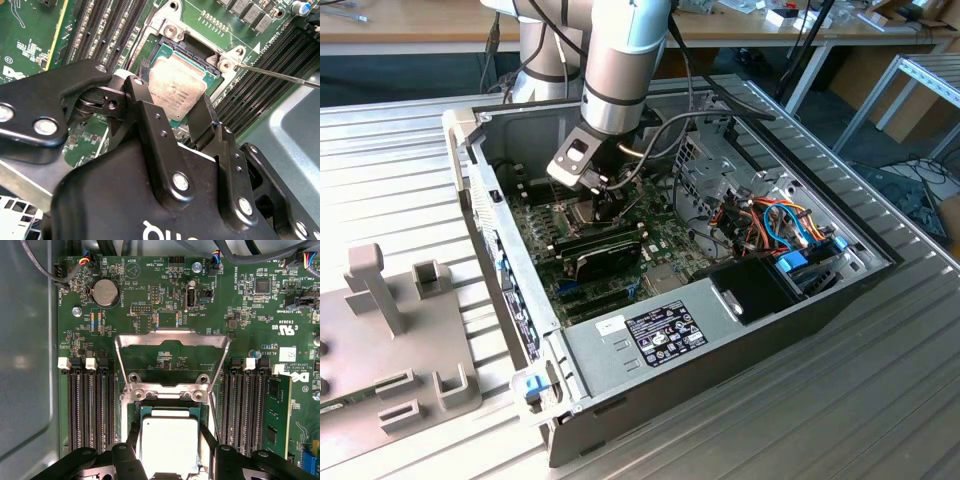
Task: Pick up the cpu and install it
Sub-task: 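Place the cpu into insertion slot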
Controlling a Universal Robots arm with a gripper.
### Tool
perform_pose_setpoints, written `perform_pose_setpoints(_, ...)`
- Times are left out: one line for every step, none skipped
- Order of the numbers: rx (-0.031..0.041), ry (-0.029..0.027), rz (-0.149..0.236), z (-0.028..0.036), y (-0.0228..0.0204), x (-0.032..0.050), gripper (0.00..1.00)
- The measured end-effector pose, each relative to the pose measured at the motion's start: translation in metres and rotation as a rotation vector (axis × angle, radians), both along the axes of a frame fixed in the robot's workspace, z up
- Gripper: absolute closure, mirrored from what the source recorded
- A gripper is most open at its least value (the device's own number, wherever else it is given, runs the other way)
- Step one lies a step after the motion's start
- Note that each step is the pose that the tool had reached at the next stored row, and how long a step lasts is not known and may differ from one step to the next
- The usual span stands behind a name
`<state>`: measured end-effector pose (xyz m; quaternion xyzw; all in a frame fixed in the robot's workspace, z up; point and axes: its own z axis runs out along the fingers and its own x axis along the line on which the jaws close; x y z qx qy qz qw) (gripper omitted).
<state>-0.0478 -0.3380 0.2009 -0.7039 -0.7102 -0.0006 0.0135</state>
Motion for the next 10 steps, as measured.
perform_pose_setpoints(0.0004, 0.0, 0.0, 0.0, 0.0, 0.0, 0.45)
perform_pose_setpoints(0.0005, -0.0001, 0.0, 0.0, 0.0, 0.0, 0.45)
perform_pose_setpoints(0.0006, 0.0, 0.0, 0.0, 0.0, 0.0, 0.45)
perform_pose_setpoints(0.0008, 0.0, 0.0, -0.0003, 0.0, 0.0, 0.45)
perform_pose_setpoints(0.0004, 0.0001, 0.0, -0.0007, -0.0001, 0.0, 0.45)
perform_pose_setpoints(0.0003, 0.0002, 0.0, -0.0007, -0.0001, 0.0, 0.45)
perform_pose_setpoints(0.0004, 0.0001, 0.0, -0.0007, -0.0001, 0.0, 0.45)
perform_pose_setpoints(0.0005, 0.0001, 0.0, -0.0008, 0.0, 0.0, 0.45)
perform_pose_setpoints(0.0007, -0.0001, 0.0, -0.0012, 0.0, 0.0, 0.45)
perform_pose_setpoints(0.0006, 0.0001, 0.0, -0.0015, 0.0, 0.0, 0.45)
